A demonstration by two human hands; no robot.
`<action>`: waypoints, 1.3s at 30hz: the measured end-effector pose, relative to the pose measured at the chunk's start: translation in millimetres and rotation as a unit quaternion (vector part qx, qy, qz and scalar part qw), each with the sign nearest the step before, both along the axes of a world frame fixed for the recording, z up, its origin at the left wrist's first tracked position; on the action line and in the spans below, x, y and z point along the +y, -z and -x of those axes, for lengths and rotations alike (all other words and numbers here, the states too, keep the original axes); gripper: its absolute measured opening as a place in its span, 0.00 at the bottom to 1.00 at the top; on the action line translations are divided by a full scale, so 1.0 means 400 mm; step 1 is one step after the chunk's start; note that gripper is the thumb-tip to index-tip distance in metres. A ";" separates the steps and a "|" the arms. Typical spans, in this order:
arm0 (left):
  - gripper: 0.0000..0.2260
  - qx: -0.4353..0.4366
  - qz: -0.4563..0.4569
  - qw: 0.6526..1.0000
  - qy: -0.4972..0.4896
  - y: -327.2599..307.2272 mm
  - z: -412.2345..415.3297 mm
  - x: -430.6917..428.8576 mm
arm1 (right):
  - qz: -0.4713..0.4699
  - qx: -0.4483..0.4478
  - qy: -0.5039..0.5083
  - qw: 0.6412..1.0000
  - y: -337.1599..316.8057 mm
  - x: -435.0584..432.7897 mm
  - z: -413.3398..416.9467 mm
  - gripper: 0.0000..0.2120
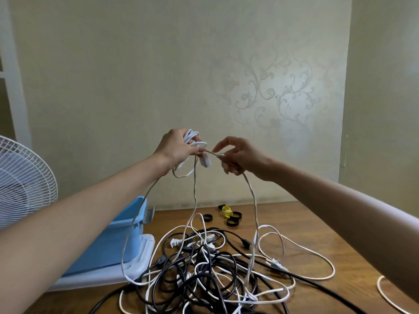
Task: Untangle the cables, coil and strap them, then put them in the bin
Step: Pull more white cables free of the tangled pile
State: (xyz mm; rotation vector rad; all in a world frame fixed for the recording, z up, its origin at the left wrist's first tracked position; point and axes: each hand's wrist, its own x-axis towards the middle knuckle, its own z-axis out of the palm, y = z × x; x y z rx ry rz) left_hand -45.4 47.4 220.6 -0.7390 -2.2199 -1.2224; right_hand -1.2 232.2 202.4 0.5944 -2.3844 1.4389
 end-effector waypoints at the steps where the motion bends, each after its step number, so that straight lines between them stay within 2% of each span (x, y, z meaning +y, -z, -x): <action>1: 0.08 0.006 -0.012 0.999 -0.029 -0.004 0.004 -0.006 | -0.010 -0.005 -0.009 1.000 0.004 0.009 -0.006 0.05; 4: 0.06 0.002 -0.065 0.992 -0.107 -0.028 0.027 -0.052 | 0.001 -0.001 0.019 1.000 0.025 0.051 -0.012 0.05; 8: 0.10 -0.033 -0.080 0.992 -0.095 -0.025 0.040 -0.086 | 0.041 0.005 0.042 0.998 0.040 0.080 -0.011 0.05; 15: 0.09 -0.036 -0.100 0.988 -0.108 -0.023 0.049 -0.090 | 0.006 -0.018 0.034 0.999 0.043 0.067 0.004 0.17; 20: 0.05 -0.044 -0.106 0.979 -0.171 -0.042 0.054 -0.092 | -0.054 -0.051 -0.024 0.997 0.019 0.081 -0.018 0.06; 24: 0.09 -0.074 -0.169 0.951 -0.247 -0.053 0.084 -0.145 | -0.070 -0.061 -0.020 0.996 -0.003 0.116 -0.036 0.08; 27: 0.07 -0.101 -0.188 0.937 -0.277 -0.034 0.100 -0.177 | -0.134 -0.101 -0.030 0.985 -0.024 0.142 -0.044 0.08; 29: 0.08 -0.118 -0.185 0.938 -0.269 -0.022 0.106 -0.184 | -0.168 -0.107 -0.027 0.980 -0.028 0.152 -0.042 0.07; 31: 0.04 -0.148 -0.200 0.941 -0.229 -0.016 0.114 -0.182 | -0.187 -0.087 -0.005 0.979 -0.021 0.156 -0.036 0.07; 33: 0.09 -0.185 -0.226 0.939 -0.181 -0.019 0.118 -0.171 | -0.202 -0.035 0.021 0.978 -0.007 0.147 -0.028 0.07; 36: 0.05 -0.131 -0.203 0.962 -0.123 -0.021 0.093 -0.103 | -0.289 0.033 0.061 0.955 0.008 0.105 -0.011 0.08; 39: 0.12 0.013 -0.116 0.987 -0.106 -0.007 0.044 -0.008 | -0.415 0.085 0.107 0.899 0.004 0.050 -0.011 0.10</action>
